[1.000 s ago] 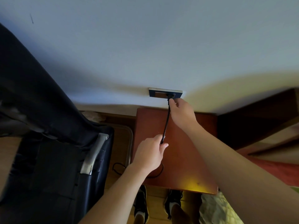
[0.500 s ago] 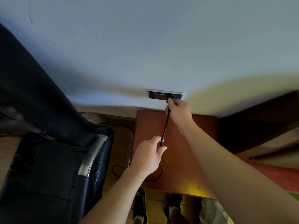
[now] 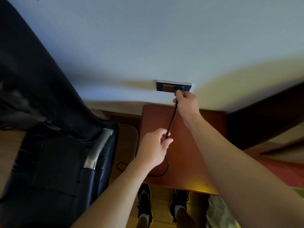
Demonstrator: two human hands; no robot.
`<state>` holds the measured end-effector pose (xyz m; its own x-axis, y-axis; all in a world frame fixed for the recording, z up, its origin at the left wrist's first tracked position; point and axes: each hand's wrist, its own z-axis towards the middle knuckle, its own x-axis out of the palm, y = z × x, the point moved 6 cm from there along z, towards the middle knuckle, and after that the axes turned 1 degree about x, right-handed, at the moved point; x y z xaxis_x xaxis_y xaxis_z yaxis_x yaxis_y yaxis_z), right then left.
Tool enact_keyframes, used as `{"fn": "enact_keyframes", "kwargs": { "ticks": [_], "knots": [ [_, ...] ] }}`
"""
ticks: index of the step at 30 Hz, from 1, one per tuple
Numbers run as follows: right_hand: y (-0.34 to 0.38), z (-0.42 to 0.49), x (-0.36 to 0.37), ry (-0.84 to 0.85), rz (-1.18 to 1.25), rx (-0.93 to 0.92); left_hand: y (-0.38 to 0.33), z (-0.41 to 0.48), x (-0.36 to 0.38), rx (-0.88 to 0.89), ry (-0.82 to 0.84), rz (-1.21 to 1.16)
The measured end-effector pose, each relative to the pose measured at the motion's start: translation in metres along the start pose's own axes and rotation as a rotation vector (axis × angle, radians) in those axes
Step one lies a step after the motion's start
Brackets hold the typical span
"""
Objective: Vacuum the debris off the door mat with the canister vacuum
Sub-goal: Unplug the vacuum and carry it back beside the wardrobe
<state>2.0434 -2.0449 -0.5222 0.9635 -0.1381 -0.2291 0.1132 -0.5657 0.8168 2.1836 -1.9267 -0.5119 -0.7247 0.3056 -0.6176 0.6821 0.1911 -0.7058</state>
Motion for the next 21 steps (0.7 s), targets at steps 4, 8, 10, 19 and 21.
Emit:
{"fn": "enact_keyframes", "kwargs": {
  "ticks": [4,8,10,19,21],
  "knots": [
    [-0.002,0.000,0.003,-0.023,0.016,0.007,0.002,0.000,-0.006,0.020,-0.018,-0.013],
    [-0.002,0.000,0.004,-0.045,0.037,0.021,0.000,-0.001,-0.010,0.041,-0.015,0.009],
    [-0.001,0.000,0.005,-0.055,0.042,0.025,-0.001,0.000,-0.013,0.055,-0.015,0.024],
    [-0.004,-0.008,0.005,-0.070,0.006,0.022,-0.002,-0.001,-0.014,0.100,0.033,0.094],
    [-0.033,-0.027,0.008,-0.060,-0.061,0.050,0.006,-0.015,-0.003,0.126,0.146,0.158]
  ]
}}
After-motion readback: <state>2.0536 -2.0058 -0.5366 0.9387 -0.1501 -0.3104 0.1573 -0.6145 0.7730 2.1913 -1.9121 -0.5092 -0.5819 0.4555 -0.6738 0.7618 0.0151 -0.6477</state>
